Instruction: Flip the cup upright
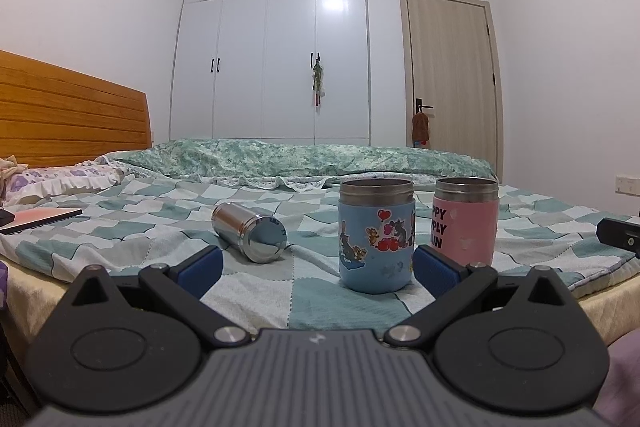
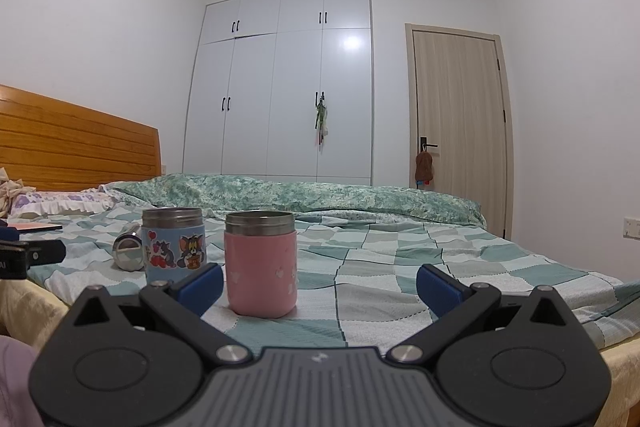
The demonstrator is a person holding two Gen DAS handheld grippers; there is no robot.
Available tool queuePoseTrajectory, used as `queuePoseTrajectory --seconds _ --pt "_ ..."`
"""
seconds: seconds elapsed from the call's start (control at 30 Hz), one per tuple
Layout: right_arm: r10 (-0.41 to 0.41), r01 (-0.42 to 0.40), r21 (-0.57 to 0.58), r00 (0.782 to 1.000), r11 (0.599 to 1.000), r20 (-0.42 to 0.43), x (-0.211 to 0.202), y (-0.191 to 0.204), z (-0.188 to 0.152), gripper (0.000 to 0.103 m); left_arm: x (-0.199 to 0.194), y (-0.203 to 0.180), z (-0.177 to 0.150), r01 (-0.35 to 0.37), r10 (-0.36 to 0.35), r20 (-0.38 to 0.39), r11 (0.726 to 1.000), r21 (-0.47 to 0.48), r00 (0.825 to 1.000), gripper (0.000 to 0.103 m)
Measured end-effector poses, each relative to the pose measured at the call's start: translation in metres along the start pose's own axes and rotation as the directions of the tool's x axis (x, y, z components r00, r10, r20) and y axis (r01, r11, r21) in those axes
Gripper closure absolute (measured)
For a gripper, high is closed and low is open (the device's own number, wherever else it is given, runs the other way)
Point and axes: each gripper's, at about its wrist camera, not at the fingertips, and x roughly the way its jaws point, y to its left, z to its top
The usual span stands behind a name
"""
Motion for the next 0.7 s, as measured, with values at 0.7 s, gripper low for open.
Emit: queuePoseTrajectory --seconds 0.7 --pt "0.000 0.000 -0.002 1.000 1.000 0.001 -0.0004 0.0006 -0.0003 0.000 -0.0034 -0.0016 -0.0004 -0.006 0.006 0.010 1.000 0.007 1.000 0.000"
